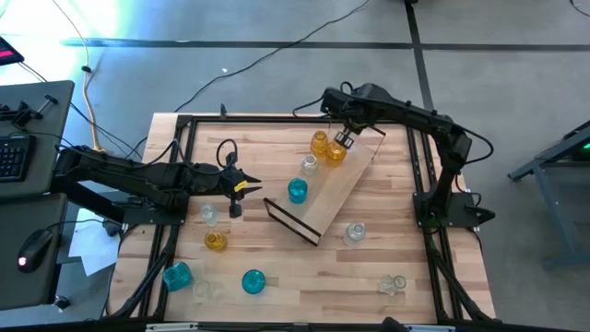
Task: Sort vases onto shelf
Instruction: Put the middle right transparent vase on the shelf
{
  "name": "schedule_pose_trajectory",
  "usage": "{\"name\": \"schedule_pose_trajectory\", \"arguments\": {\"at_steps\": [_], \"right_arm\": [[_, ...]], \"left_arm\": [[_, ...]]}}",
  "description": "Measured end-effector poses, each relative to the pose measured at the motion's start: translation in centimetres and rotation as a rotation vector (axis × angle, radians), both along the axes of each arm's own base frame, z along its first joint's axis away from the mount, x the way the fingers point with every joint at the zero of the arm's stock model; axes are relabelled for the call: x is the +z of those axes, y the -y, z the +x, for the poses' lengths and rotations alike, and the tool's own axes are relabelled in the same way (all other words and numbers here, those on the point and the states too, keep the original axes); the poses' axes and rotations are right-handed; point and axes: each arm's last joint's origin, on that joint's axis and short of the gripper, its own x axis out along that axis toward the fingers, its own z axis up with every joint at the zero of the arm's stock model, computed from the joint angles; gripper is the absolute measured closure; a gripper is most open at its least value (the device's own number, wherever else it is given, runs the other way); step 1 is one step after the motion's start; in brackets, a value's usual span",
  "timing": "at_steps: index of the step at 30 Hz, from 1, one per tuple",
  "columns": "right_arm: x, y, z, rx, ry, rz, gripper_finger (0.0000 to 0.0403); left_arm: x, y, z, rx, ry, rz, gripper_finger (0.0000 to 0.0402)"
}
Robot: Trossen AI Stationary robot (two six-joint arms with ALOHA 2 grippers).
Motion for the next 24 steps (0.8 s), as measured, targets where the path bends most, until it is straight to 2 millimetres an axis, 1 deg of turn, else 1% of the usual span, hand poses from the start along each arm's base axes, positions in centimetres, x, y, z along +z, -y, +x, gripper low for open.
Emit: {"name": "schedule_pose_trajectory", "arguments": {"at_steps": [11, 24], "right_arm": [[0.2, 1.0, 0.5, 0.019, 0.067, -0.042, 0.0403], [0.2, 1.3, 1.0, 0.044, 0.116, -0.054, 0.0403]], "left_arm": [[0.0, 0.0, 0.0, 0.000, 0.000, 0.001, 0.0330], [0.0, 0.0, 0.0, -0.001, 0.000, 0.003, 0.0330]]}}
